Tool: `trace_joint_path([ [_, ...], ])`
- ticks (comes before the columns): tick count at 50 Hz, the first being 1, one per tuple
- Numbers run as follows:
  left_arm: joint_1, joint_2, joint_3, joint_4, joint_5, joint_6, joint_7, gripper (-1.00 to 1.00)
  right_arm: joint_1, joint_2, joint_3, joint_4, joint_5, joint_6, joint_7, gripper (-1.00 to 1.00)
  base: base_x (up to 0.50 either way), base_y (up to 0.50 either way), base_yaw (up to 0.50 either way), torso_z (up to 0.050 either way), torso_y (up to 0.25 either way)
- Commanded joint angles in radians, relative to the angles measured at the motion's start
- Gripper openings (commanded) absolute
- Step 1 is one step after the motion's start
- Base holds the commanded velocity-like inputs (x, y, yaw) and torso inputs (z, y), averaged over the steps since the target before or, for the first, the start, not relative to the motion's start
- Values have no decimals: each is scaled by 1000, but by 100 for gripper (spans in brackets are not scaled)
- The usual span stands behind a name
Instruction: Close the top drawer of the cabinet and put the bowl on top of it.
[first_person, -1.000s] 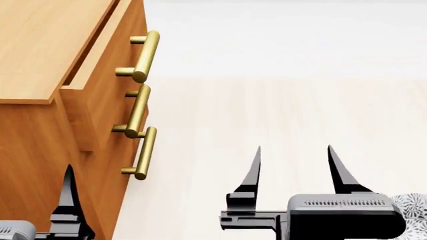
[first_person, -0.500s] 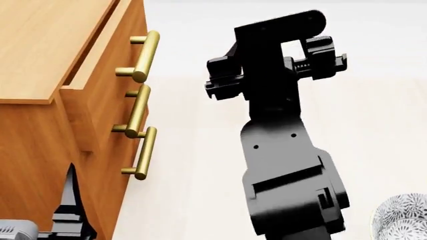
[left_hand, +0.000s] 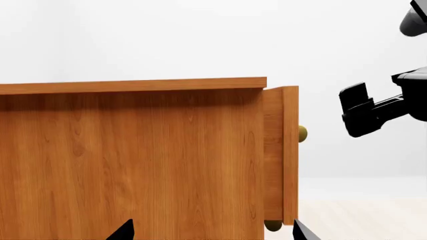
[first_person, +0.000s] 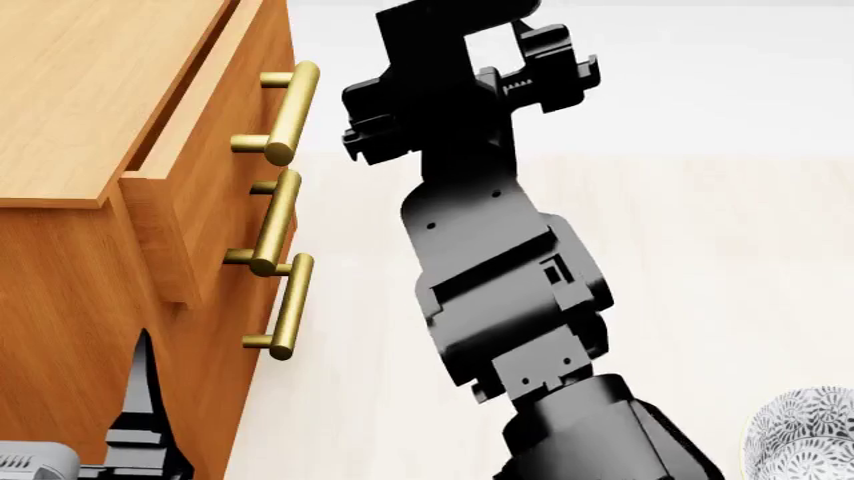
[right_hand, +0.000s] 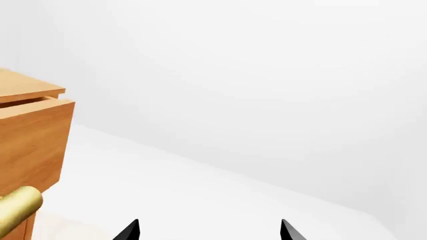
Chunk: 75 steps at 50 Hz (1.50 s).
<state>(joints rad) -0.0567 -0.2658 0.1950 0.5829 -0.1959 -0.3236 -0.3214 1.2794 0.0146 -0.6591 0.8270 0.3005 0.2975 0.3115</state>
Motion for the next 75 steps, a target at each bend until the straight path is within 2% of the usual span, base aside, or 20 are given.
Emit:
trace_joint_path([
  [1, 1, -6, 3, -3, -4, 2, -4, 100, 18, -14, -219, 70, 206, -98, 77, 100, 0, 0, 0, 0, 0],
  [11, 7, -12, 0, -14, -10, 14, -6, 100, 78, -14, -670, 131, 622, -269, 166, 100, 0, 0, 0, 0, 0],
  [19, 6, -12, 2, -39, -11, 30, -6, 100, 101, -14, -852, 112, 776, -335, 200, 100, 0, 0, 0, 0, 0],
  [45, 9, -22, 0, -55, -24, 42, -15, 100, 112, -15, -886, -76, 752, -311, 260, 100, 0, 0, 0, 0, 0],
  [67, 7, -29, -6, -66, -43, 47, -20, 100, 129, -14, -889, -61, 736, -307, 252, 100, 0, 0, 0, 0, 0],
  [69, 2, -26, -2, -82, -38, 50, -21, 100, 148, 15, -897, -118, 732, -284, 278, 100, 0, 0, 0, 0, 0],
  [75, -1, -25, 4, -91, -37, 58, -22, 100, 239, 195, -916, -397, 746, -168, 404, 100, 0, 0, 0, 0, 0],
])
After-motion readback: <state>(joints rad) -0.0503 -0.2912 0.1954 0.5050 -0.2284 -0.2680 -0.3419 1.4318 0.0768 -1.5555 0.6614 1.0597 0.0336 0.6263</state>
